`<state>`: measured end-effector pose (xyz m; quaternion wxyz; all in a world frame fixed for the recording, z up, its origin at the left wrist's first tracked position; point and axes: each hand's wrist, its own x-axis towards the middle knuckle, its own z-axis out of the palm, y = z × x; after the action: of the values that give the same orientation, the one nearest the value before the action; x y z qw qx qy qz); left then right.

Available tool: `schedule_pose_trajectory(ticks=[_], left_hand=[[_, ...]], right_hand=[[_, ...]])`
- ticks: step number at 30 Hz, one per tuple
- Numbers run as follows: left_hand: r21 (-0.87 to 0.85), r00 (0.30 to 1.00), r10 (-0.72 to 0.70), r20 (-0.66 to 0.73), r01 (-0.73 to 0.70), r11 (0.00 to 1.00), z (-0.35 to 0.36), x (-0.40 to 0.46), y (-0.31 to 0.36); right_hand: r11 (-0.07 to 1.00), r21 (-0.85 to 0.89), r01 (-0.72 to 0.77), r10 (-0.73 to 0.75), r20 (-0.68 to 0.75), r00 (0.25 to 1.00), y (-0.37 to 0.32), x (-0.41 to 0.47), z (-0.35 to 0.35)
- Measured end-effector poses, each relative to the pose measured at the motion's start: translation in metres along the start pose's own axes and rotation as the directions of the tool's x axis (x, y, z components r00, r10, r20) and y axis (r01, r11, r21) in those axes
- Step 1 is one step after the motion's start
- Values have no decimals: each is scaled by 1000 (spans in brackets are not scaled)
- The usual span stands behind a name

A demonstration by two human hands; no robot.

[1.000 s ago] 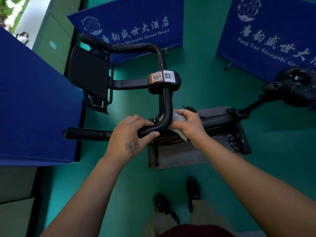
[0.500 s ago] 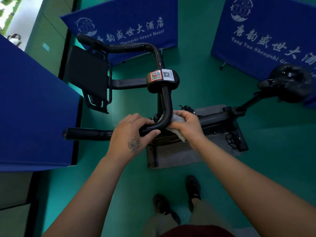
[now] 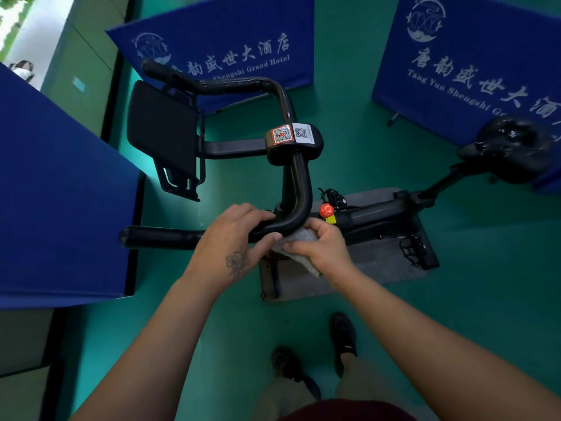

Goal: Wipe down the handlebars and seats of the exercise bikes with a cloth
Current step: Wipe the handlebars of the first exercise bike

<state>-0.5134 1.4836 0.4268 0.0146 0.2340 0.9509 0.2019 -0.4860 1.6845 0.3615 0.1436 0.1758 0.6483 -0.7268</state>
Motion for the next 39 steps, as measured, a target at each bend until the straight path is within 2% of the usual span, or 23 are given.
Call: schedule_pose_trajectory(ticks=[6,14,20,26,32,39], left_hand=[[-12,1000,-4,-5,3,1000,-3,-2,-5],[-25,1000,5,-7,-5,1000,-1,-1,-7],[-32,1000,17,24,-17,999,-6,-2,-8],[46,1000,13,-11,-13,999,-23,-9,-17],[86,1000,23,5,-23,996,-29,-15,-21],[147,999,31,-27,-26,989,-39,-19,-23]], right_hand=[[1000,5,11,-11,-46,999,-5,6,-16],[999,44,-6,5,32,999,1,1,11],[999,-44,28,-30,-42,999,-6,5,-17],[994,-104,33,-42,-79,996,-7,4,-21],[996,-82,30,-32,-22,999,7,-8,12],[993,-114,31,-45,-124,991,3,-11,-7]])
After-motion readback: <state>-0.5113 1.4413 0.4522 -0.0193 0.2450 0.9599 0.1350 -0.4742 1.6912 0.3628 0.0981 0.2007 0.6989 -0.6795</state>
